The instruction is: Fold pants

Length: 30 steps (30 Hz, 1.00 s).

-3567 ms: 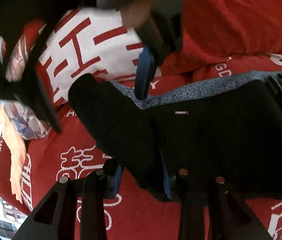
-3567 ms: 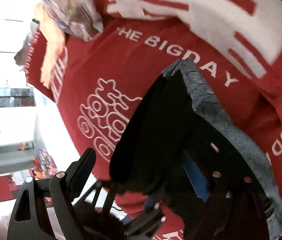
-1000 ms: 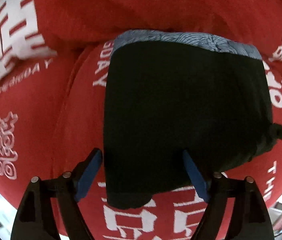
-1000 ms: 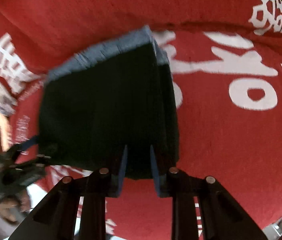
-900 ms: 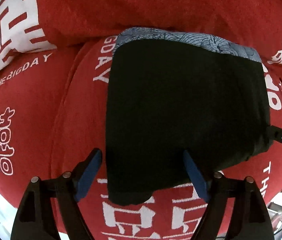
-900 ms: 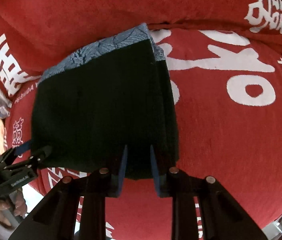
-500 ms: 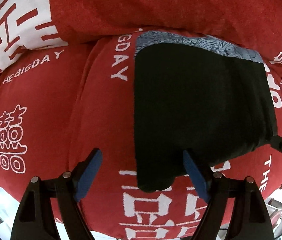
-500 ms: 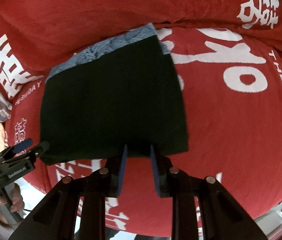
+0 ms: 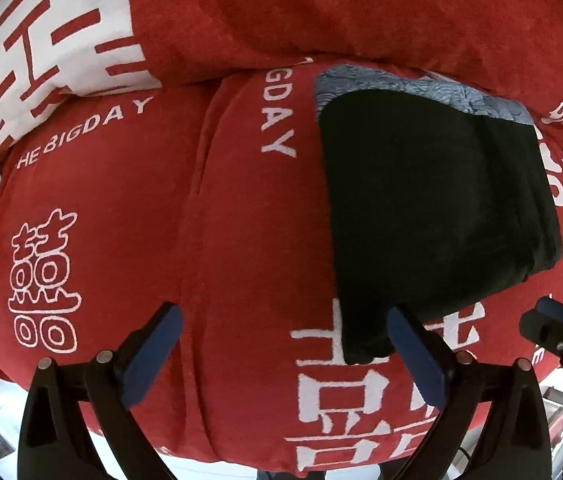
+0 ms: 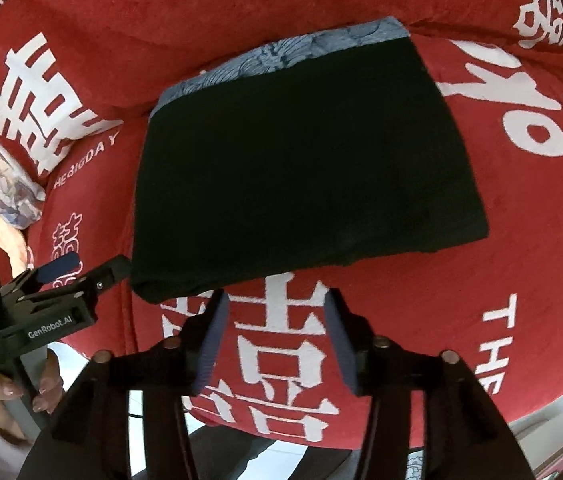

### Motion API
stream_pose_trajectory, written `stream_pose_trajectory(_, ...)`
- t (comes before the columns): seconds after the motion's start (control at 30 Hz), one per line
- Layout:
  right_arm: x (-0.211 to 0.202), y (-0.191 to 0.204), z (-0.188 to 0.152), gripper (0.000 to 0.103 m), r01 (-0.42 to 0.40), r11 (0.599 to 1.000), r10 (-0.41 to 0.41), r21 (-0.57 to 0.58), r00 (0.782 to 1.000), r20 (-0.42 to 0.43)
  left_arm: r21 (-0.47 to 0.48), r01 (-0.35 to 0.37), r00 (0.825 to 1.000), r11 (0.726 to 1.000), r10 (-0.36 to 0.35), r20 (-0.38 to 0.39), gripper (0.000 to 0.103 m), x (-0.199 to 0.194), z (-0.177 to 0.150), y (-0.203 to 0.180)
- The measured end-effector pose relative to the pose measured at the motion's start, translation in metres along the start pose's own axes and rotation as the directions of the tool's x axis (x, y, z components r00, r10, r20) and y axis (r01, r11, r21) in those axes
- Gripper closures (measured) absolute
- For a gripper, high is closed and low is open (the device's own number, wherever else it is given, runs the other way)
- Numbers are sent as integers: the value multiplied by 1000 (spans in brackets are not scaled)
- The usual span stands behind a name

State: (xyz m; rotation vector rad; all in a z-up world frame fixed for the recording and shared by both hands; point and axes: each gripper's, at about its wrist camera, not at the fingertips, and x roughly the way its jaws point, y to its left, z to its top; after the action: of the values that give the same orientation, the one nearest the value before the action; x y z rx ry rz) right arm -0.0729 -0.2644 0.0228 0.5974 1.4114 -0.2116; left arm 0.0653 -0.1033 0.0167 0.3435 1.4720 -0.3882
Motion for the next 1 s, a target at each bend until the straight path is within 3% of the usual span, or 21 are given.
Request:
stream_pose_trajectory(0.03,2,1,-1,39,2,1000,-2,2,1000,-1,2,4,1000,1000,-4,3,0,0,0,1)
stream_pose_trajectory(0.1,2,3,-3,22,12,1000,-12,3,1000,15,5,6,1000,1000,-6,7,0,1,0,2)
stream_pose_trajectory(0.27,-11,-2,-3,15,125,991,-121,-38,987,105,8,13,1000,1000,-13,-9,0,9,5,-6)
stream_pose_trajectory(0.53,-23,-42,24,14,83,996,-84,15,994,76,17,-12,1000,1000,13,-17,0,13,21,-23)
stream_pose_trajectory(0.77,-26,-75,54,14,59,998,-61,26,997,48,-30,-28,1000,999,28,-10,0,12,41,-29)
stream_pose_trajectory(1.0,-21,-109,82,14,44,998,-45,50,999,22,-204,-28,999,979,30,10,0,21,78,-2)
